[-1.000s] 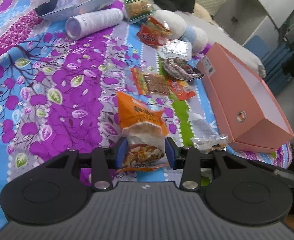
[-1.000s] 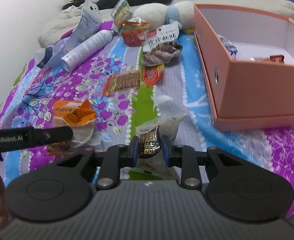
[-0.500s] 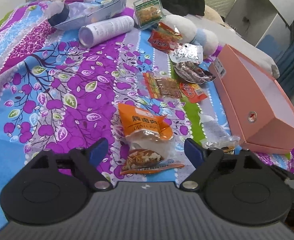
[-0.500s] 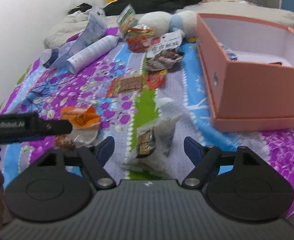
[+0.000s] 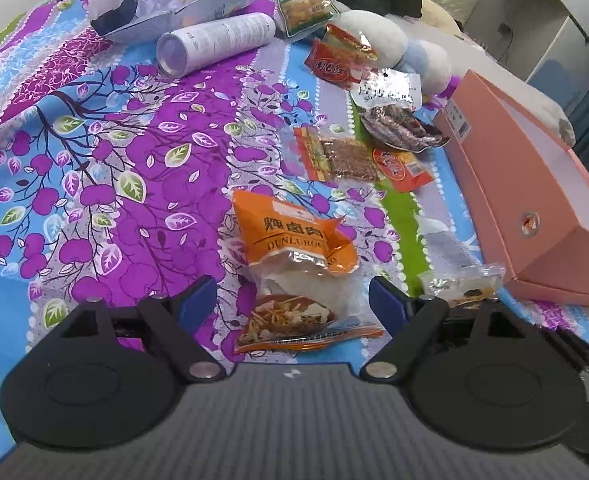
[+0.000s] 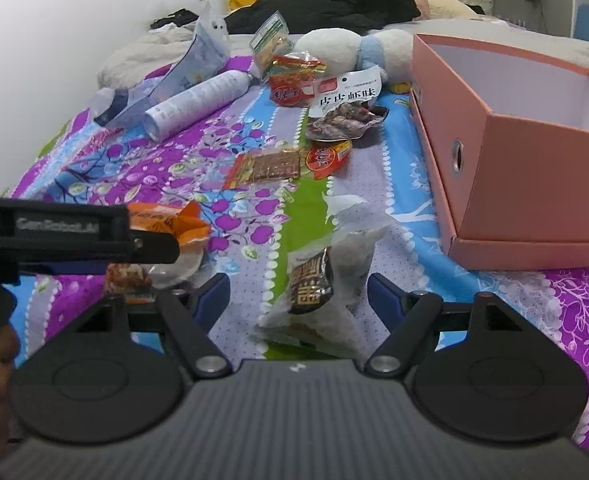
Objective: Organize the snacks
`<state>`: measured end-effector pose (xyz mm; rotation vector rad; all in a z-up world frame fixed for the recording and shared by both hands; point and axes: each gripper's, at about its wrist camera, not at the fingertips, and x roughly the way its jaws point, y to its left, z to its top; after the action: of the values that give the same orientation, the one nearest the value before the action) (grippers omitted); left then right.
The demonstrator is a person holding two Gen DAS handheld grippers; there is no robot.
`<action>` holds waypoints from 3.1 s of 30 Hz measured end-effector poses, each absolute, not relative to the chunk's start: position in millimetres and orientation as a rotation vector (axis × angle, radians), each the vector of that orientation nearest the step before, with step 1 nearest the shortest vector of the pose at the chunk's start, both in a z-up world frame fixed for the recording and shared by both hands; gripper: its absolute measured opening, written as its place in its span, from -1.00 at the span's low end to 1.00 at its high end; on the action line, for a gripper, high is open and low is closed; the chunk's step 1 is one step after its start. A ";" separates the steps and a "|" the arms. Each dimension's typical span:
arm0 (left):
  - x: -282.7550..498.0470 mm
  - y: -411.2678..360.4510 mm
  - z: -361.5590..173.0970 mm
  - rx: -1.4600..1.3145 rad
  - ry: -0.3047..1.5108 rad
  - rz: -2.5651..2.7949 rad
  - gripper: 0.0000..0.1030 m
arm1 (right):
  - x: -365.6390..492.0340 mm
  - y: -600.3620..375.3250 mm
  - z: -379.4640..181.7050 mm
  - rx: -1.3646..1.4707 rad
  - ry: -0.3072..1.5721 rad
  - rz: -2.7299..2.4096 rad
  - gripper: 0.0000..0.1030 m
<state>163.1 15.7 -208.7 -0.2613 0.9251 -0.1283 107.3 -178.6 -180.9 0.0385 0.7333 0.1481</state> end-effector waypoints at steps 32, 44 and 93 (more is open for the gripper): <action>189.2 -16.3 -207.2 -0.152 0.910 -0.143 0.32 | 118.4 -184.0 -178.9 0.036 0.753 0.111 -0.08; 184.8 -15.8 -173.9 -0.188 0.853 -0.174 0.22 | 114.8 -200.8 -145.8 0.077 0.693 0.084 -0.11; 152.9 6.2 -197.2 -0.237 0.924 -0.247 0.21 | 66.8 -241.0 -221.0 0.032 1.340 0.453 0.00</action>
<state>152.9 6.2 -197.2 -0.2373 0.9237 -0.2475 66.8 -241.0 -221.0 0.0319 1.3396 0.4525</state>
